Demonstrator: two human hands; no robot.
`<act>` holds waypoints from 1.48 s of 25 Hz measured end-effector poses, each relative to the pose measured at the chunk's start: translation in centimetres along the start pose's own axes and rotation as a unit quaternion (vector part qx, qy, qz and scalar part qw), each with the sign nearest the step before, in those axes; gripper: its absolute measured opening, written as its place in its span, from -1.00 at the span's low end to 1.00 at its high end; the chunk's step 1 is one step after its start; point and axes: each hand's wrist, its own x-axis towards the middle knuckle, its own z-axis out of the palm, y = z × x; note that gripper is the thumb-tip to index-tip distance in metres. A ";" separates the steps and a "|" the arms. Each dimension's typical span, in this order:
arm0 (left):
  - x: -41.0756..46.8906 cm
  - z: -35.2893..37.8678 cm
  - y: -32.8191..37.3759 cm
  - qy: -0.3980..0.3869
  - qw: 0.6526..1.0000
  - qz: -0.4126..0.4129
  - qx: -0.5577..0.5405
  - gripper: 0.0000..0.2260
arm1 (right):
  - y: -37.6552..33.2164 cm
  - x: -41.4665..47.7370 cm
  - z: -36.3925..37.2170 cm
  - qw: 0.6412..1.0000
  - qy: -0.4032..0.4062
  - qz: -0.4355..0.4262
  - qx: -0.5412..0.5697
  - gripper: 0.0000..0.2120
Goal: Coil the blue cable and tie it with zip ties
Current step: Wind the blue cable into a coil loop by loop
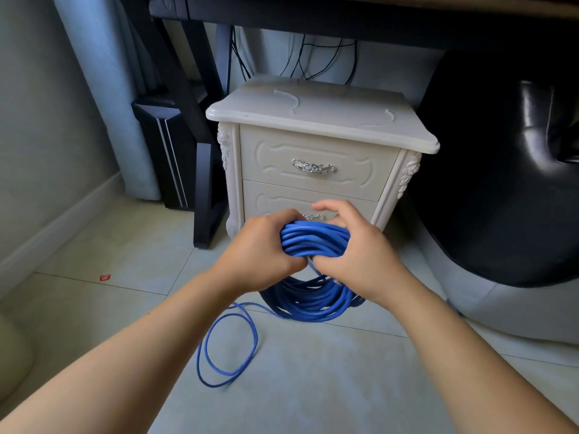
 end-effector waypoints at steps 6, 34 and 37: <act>0.5 -0.6 0.1 0.085 0.951 -0.145 -0.261 -0.83 | 1.1 0.6 0.2 0.940 0.056 0.043 0.334 -0.52; 0.8 -1.7 -0.8 -0.013 0.942 -0.109 -0.316 -0.22 | 2.6 1.6 1.5 0.944 0.146 0.118 0.271 -0.65; 0.6 -1.5 -1.2 -0.006 0.999 0.001 -0.043 -0.22 | 2.1 0.9 1.6 0.991 0.079 0.071 0.082 -0.63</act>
